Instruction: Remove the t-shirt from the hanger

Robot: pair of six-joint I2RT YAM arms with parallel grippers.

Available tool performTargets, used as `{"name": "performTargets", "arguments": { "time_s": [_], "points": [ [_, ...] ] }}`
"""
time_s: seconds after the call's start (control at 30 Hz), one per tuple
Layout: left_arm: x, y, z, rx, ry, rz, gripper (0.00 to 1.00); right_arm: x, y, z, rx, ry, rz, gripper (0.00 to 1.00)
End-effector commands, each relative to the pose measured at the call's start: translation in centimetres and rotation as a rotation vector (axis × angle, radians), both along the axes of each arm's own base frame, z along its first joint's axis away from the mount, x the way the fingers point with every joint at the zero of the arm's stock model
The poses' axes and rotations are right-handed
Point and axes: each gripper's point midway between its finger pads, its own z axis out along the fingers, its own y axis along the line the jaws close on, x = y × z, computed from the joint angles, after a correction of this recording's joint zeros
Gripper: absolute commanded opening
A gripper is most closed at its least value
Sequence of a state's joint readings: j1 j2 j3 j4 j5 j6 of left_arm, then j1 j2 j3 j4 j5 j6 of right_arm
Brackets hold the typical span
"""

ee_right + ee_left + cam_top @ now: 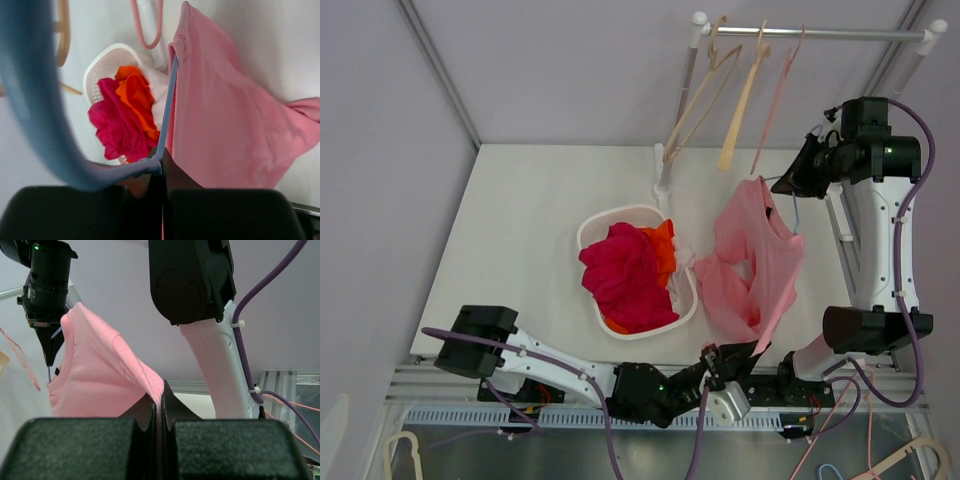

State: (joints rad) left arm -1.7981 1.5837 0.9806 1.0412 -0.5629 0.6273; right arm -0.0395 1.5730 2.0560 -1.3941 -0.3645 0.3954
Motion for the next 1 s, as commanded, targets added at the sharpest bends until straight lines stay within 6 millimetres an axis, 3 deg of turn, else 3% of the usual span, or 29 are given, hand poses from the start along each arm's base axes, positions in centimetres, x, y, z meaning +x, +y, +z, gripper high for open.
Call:
{"name": "performTargets", "arguments": {
  "time_s": [0.0, 0.2, 0.27, 0.3, 0.37, 0.43, 0.47, 0.5, 0.8, 0.97],
  "points": [
    [-4.9, 0.8, 2.4, -0.082, -0.078, -0.154, 0.01, 2.1, 1.4, 2.8, 0.106, -0.156, 0.068, 0.0],
    [-6.2, 1.3, 2.8, -0.104, -0.094, -0.194, 0.0, 2.1, 0.7, -0.5, 0.1, -0.077, 0.025, 0.0],
    [-6.8, 1.3, 3.9, -0.114, -0.088, -0.213, 0.0, 2.1, 0.3, -0.6, 0.081, -0.098, -0.006, 0.0],
    [-7.7, 0.9, 3.3, -0.077, -0.097, -0.256, 0.01, 2.0, 0.2, -1.4, 0.086, -0.086, -0.015, 0.0],
    [-9.0, 1.2, 4.6, -0.086, -0.107, -0.317, 0.01, 2.2, 0.3, -1.1, 0.104, -0.109, -0.023, 0.0],
    [-10.7, 1.4, 4.5, -0.057, -0.095, -0.417, 0.01, 2.5, 0.4, -1.4, 0.114, -0.105, -0.024, 0.0],
    [-11.0, 2.3, 6.1, -0.078, -0.083, -0.459, 0.01, 2.8, 0.3, -1.8, 0.119, -0.092, -0.023, 0.0],
    [-11.9, 2.1, 5.1, -0.017, -0.065, -0.515, 0.01, 2.9, 0.2, -1.8, 0.122, -0.09, -0.026, 0.0],
    [-16.2, 5.9, 5.4, -0.001, -0.087, -0.691, 0.01, 5.1, 0.3, -1.1, 0.256, -0.095, -0.024, 0.0],
    [-17.7, 6.8, 4.3, 0.006, -0.021, -0.762, 0.01, 5.8, -1.6, 0.2, 0.258, -0.153, -0.098, 0.0]
  ]
}}
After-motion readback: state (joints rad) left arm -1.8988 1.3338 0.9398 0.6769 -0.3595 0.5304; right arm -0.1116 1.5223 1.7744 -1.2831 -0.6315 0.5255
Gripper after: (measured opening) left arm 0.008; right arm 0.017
